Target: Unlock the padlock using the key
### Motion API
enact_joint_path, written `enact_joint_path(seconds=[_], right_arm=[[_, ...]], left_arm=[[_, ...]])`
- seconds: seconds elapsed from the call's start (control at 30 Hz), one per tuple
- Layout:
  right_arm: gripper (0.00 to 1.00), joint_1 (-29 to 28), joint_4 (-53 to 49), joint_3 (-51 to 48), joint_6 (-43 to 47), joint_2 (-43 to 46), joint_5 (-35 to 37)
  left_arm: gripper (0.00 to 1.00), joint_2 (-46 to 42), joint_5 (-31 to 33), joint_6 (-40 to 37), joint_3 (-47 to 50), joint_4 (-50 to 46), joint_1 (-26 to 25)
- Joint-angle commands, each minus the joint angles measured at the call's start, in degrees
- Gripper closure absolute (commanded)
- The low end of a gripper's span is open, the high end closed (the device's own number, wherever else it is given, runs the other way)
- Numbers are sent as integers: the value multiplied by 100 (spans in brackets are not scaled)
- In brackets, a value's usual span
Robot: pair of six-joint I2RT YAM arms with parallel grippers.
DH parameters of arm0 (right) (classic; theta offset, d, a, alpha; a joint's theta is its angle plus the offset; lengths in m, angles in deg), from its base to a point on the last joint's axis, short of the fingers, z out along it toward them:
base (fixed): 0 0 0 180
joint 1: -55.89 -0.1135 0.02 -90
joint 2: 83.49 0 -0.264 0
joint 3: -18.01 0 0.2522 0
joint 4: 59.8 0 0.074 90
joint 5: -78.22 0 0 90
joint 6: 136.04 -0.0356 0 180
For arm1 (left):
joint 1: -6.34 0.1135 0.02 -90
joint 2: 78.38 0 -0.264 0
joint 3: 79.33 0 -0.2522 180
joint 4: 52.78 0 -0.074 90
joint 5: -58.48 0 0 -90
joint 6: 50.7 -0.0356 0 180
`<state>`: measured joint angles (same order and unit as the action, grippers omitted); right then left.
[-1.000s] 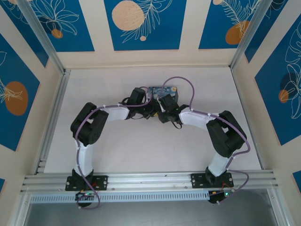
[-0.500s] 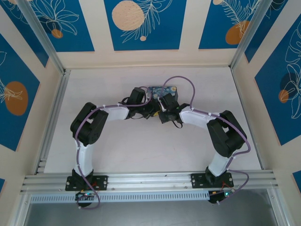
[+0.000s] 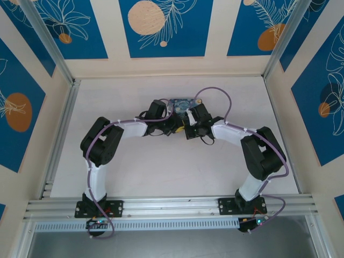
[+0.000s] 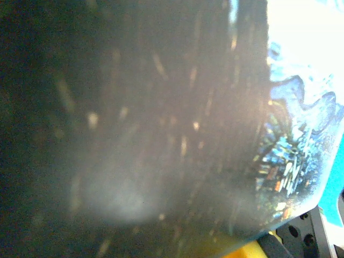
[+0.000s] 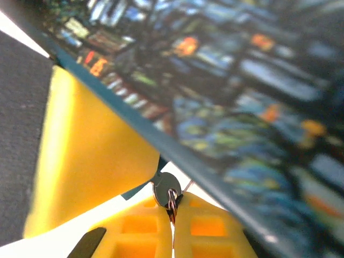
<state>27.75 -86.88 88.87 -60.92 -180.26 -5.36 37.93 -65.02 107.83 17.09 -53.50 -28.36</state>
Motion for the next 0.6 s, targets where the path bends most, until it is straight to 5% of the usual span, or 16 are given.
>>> enact_joint_path(seconds=[0.0,0.2,0.57], right_arm=[[97,159,488,-23,-304,238,-943],[56,390,545,-308,-558,554,-1375],[44,942,1081,-1424,-2062,1608,-2033]], left_arm=[[100,94,-263,38,12,-302,-3],[100,121,-230,4,27,-311,-2],[100,-83,198,-614,458,-765,-167]])
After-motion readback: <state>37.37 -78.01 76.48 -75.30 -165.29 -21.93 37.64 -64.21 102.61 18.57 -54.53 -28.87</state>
